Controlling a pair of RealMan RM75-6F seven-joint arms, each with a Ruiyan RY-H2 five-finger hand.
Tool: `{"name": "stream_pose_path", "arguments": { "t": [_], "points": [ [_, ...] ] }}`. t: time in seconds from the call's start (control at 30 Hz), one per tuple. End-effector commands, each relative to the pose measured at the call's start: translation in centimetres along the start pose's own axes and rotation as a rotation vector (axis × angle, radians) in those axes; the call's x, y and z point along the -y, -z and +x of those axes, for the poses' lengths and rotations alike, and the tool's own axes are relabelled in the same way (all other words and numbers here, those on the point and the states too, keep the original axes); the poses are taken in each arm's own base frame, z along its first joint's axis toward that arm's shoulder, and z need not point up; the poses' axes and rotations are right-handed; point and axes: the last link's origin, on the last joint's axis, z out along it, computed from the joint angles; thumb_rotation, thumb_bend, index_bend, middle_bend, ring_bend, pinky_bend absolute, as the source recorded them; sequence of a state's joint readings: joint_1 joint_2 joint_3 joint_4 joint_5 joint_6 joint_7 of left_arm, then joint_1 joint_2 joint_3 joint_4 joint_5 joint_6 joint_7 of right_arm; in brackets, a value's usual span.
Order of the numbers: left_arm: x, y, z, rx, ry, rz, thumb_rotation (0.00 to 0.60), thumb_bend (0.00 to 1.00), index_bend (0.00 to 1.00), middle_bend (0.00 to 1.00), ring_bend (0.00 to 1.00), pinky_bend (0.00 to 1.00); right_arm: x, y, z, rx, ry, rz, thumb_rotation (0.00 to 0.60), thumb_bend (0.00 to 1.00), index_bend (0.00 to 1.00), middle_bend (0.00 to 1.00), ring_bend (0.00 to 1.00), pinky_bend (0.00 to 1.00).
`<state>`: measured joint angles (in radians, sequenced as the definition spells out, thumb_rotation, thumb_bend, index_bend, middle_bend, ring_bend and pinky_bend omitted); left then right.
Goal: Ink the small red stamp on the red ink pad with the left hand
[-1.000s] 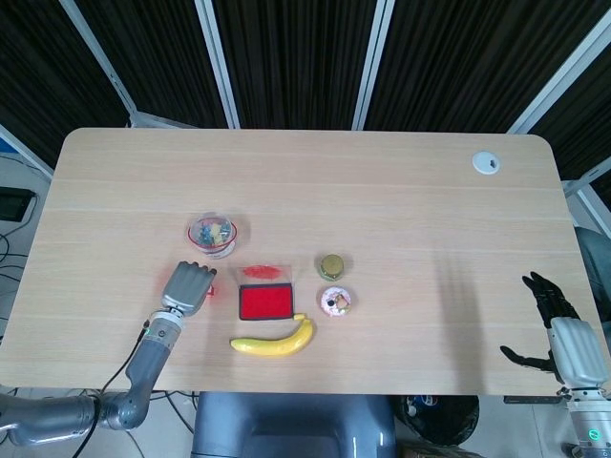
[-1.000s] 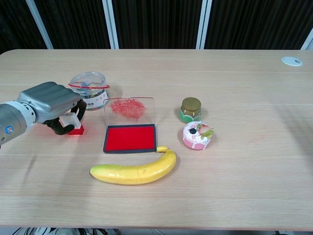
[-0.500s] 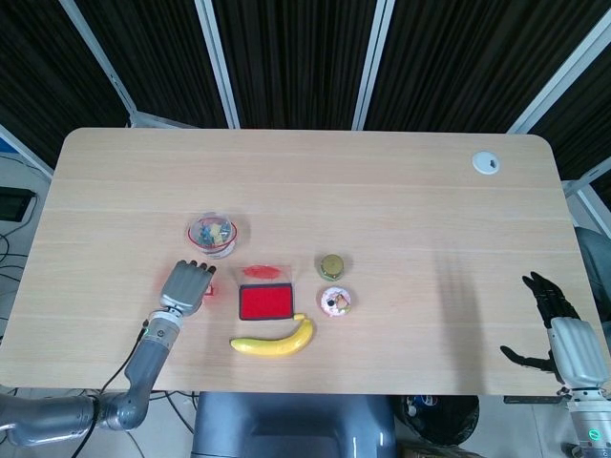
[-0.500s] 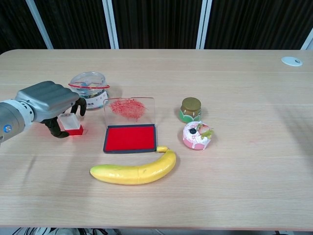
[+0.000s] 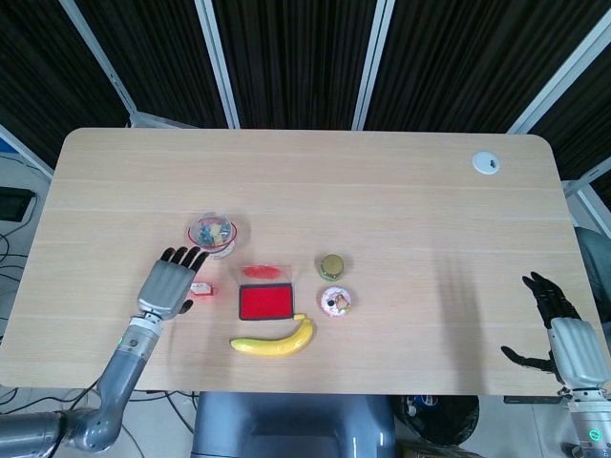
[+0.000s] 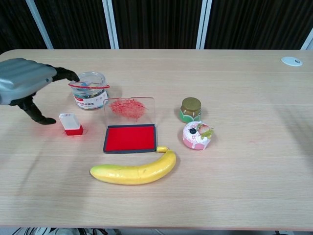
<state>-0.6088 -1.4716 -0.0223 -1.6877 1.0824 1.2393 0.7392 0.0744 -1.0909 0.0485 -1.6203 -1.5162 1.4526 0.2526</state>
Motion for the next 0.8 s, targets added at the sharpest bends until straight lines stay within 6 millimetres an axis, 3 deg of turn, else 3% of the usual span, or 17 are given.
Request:
{"name": "stream_pose_path", "arguments": {
  "t": [0.03,0.23,0.33,0.53,0.7,0.8],
  "points": [
    [2.4,3.7,1.2,-0.051,0.073,0.022,0.6,0.13,0.12,0.12,0.13,0.19,0.0,0.0,0.0,-0.002,0.006,0.001,0.6,0.16,0.0,0.0,0.0,0.18],
    [6.8,8.5,1.7,-0.089,0.143,0.124,0.6,0.13,0.01,0.01,0.01,0.09,0.0,0.1,0.0,-0.009,0.03,0.009,0.6,0.16,0.0,0.0,0.0,0.18],
    [9.0,10.9,1.7,-0.116,0.152,0.179,0.6,0.13,0.0,0.0,0.0,0.07,0.0,0.2,-0.1,-0.011,0.042,0.009,0.6,0.16,0.0,0.0,0.0,0.18],
    [11.7,14.5,1.3,-0.166,0.203,0.251,0.6,0.13,0.0,0.0,0.0,0.03,0.0,0.2,-0.1,-0.021,0.059,0.011,0.6,0.16,0.0,0.0,0.0,0.18],
    [13.1,15.4,0.5,-0.141,0.218,0.291,0.6,0.13,0.0,0.0,0.0,0.0,0.1,0.2,-0.2,-0.026,0.067,0.015,0.6,0.15,0.0,0.0,0.0,0.18],
    [13.0,15.2,0.6,-0.138,0.23,0.282,0.6,0.13,0.0,0.0,0.0,0.0,0.2,0.2,-0.1,-0.024,0.087,0.032,0.6,0.12,0.0,0.0,0.0,0.18]
  ]
}}
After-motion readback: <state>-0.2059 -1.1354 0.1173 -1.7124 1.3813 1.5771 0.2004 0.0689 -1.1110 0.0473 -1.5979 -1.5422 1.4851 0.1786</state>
